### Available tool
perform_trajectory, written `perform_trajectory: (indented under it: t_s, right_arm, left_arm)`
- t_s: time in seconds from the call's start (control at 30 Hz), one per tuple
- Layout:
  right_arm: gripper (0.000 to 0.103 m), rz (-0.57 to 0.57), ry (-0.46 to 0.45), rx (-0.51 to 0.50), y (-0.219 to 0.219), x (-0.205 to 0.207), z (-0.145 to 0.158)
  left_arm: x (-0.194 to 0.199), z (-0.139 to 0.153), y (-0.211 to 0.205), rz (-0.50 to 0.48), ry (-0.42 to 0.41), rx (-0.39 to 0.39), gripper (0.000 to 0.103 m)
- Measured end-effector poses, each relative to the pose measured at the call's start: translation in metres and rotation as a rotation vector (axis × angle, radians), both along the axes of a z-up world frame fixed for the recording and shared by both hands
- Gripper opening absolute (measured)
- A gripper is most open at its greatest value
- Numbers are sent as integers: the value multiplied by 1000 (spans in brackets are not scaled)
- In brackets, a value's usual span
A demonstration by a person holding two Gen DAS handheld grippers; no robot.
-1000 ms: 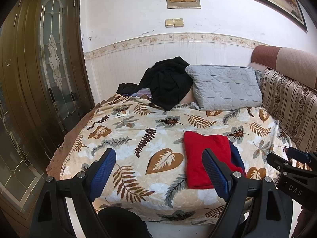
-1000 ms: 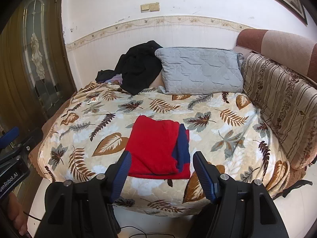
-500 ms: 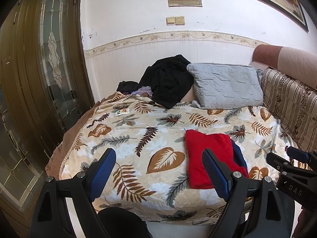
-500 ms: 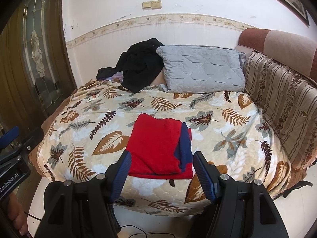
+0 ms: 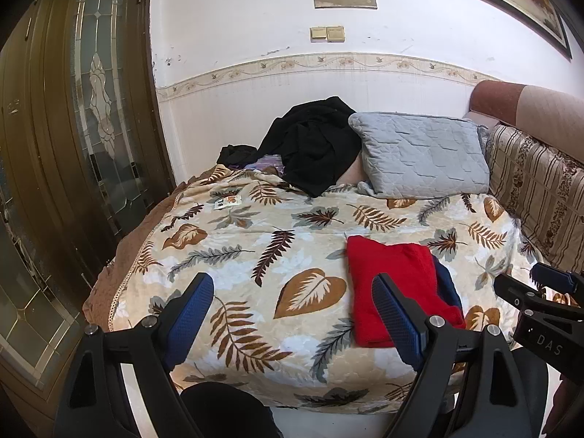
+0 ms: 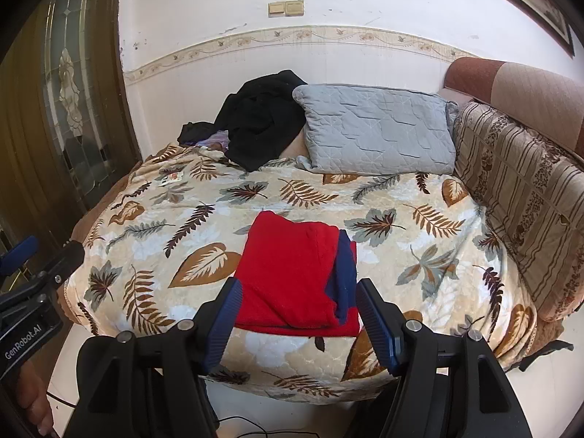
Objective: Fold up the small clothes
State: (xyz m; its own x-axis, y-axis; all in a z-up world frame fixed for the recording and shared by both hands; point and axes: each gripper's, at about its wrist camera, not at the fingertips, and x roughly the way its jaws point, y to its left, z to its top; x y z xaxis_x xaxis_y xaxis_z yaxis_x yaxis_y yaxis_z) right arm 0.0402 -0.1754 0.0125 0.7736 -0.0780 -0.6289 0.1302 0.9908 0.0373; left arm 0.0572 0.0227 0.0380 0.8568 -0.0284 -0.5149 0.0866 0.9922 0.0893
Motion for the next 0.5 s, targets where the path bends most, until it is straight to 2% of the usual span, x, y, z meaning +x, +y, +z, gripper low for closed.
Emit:
perform_trajectory:
  t_s: [0.5]
  right_arm:
    - [69,9,-10,-8,3,1,3]
  left_arm:
    - [1,1,0,-6,-6,0,89]
